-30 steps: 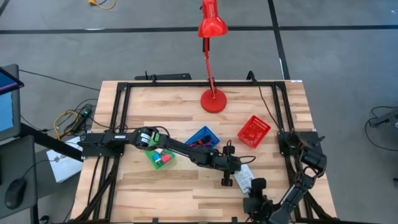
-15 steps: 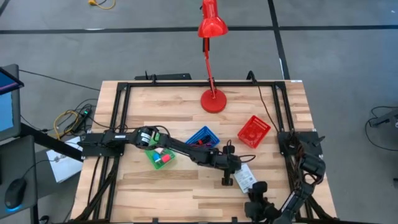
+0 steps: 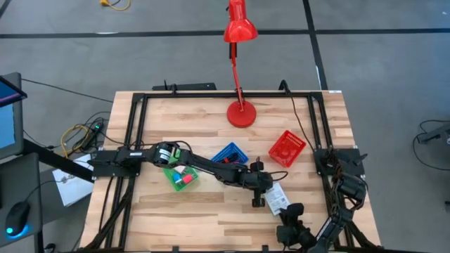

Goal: Pick and place items into bin
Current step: Put the card reader box into the red basket

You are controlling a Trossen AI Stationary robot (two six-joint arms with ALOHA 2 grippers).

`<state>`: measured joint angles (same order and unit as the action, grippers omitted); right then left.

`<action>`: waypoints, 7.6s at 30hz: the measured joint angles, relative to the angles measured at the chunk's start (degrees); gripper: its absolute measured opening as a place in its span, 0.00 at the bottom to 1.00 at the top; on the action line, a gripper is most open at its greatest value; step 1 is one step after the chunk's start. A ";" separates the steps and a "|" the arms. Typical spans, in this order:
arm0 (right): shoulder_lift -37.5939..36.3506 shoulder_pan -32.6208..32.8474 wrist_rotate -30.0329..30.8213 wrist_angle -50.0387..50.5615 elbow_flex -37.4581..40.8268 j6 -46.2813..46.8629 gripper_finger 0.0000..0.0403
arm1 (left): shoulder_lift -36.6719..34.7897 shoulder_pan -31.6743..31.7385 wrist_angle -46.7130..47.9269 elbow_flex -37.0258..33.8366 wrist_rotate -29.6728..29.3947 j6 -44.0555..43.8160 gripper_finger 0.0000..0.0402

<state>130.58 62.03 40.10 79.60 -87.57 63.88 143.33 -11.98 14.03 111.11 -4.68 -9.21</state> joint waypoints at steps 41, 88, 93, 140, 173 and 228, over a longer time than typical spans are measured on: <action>-0.50 -0.40 -3.62 -6.98 1.88 -2.62 0.26 | 0.00 1.12 -0.01 -0.02 2.51 -0.63 0.00; 0.02 1.37 -5.75 -0.10 -5.75 5.13 0.26 | 0.35 1.18 16.36 11.06 -4.92 2.69 0.00; 0.02 1.32 -5.75 -0.18 -5.79 5.20 0.26 | 0.22 -0.89 18.71 12.65 -5.27 2.81 0.00; -1.88 1.58 -14.86 3.95 -0.47 10.98 0.65 | 0.09 1.45 17.68 7.17 -4.71 -0.09 0.00; -32.93 10.13 -2.15 -25.69 37.60 59.96 0.65 | 0.09 1.32 16.89 7.10 -0.86 3.98 0.00; -57.26 -7.05 10.80 -85.34 69.66 20.23 0.09 | -12.34 -0.02 32.52 6.89 -18.88 8.14 0.00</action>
<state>73.33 54.98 50.89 -5.74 -17.91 84.11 130.98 -12.00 46.54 118.00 -23.56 -1.07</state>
